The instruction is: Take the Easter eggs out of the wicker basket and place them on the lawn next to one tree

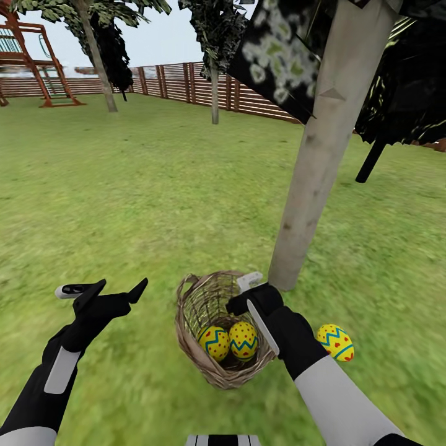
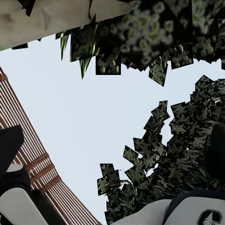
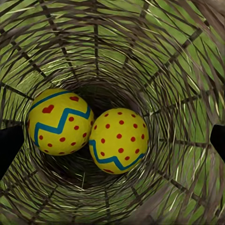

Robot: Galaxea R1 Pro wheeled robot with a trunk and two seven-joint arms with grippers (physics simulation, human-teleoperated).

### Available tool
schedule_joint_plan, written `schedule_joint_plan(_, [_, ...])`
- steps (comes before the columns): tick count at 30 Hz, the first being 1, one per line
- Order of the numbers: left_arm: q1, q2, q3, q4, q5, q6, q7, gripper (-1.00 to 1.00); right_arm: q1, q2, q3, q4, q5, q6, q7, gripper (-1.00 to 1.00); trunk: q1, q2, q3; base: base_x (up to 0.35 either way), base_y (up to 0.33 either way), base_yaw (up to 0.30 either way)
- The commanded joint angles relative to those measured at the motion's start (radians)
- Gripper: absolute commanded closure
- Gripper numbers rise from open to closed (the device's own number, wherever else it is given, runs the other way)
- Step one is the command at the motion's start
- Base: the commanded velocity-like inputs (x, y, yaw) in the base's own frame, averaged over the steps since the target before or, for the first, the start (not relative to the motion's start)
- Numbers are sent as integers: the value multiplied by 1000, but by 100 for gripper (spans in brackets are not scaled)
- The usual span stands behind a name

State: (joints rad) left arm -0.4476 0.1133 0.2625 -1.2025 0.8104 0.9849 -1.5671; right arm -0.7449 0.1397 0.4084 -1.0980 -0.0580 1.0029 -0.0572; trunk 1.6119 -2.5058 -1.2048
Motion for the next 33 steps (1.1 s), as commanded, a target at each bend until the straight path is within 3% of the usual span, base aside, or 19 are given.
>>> schedule_joint_plan(1, [0,0,0,0,0,11,-4,-100,-1,0,1,0,-6,4,-6,-100,0,0,-1,0,0,0])
schedule_joint_plan(10, [1,-13,0,6,0,10,-4,-100,-2,-4,0,6,-4,0,8,-100,0,0,-1,0,0,0])
schedule_joint_plan(15, [1,-14,0,61,1,9,-4,-100,-14,-9,2,49,1,0,104,-100,0,0,-1,0,0,0])
schedule_joint_plan(18, [1,-14,0,71,0,9,-4,-100,-46,-10,9,92,6,-3,160,-100,1,-1,-12,0,0,0])
schedule_joint_plan(20, [1,-14,-1,72,-1,9,-4,-100,-72,-11,48,125,7,-5,176,-100,2,-1,-20,0,0,0])
schedule_joint_plan(22, [1,-14,-1,70,-1,9,-4,-100,-98,-11,112,150,7,-6,184,-100,3,-2,-28,0,0,0])
schedule_joint_plan(23, [1,-14,-2,68,-2,9,-4,-100,-114,-11,170,161,6,-7,198,-100,3,-2,-32,0,0,0])
schedule_joint_plan(24, [1,-14,-2,67,-2,9,-4,-100,-118,-11,190,163,7,-8,213,-100,4,-2,-36,0,0,0])
schedule_joint_plan(28, [1,-14,-2,71,-3,9,-4,-100,-125,-12,224,161,19,-13,324,-100,6,-3,-51,0,0,0])
schedule_joint_plan(33, [1,-14,-2,72,-4,9,-4,-100,-126,-13,229,157,81,-20,343,-100,8,-5,-70,0,0,0])
